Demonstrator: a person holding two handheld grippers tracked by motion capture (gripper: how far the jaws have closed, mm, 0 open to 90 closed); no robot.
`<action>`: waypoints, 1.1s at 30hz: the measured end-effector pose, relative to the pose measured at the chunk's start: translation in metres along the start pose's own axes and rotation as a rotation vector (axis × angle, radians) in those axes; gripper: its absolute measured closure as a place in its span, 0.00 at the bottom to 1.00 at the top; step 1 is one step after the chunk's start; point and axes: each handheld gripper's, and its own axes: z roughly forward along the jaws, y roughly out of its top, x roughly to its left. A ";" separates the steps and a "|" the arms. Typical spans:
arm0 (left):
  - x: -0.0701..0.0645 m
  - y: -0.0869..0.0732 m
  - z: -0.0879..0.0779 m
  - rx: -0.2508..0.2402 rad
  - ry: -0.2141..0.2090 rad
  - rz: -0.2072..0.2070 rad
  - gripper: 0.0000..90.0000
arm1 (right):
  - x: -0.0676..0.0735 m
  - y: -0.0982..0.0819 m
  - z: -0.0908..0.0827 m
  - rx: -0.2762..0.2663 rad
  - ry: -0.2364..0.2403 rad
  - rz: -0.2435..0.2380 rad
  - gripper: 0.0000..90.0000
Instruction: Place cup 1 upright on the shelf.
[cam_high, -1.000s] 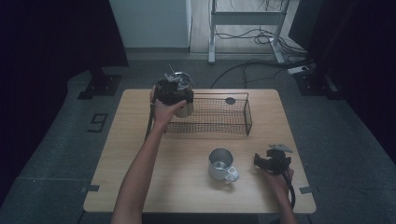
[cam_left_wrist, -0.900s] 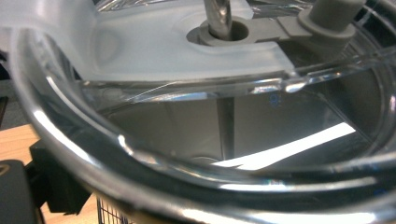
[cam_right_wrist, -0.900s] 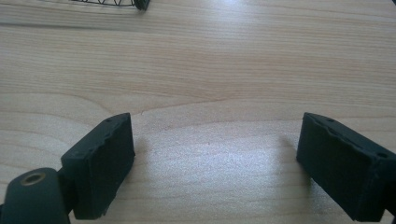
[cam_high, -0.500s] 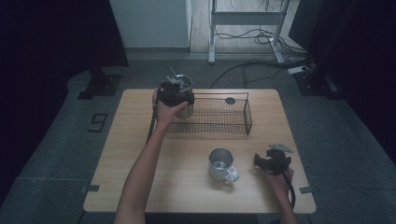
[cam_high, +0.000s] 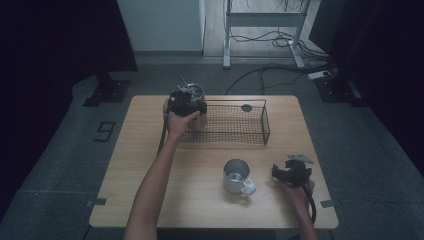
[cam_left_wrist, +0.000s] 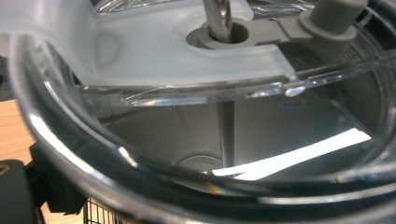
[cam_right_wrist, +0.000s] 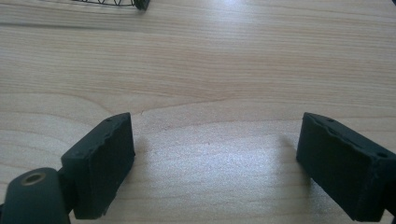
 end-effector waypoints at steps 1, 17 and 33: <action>0.001 -0.002 0.001 0.008 0.001 0.002 0.05 | 0.000 0.000 0.000 0.000 0.000 0.000 0.12; 0.002 -0.017 0.018 0.044 0.019 0.000 0.05 | 0.000 0.000 0.000 0.000 -0.001 0.001 0.12; 0.001 -0.028 0.026 0.075 0.028 0.002 0.05 | 0.000 0.000 0.000 -0.001 -0.002 0.000 0.13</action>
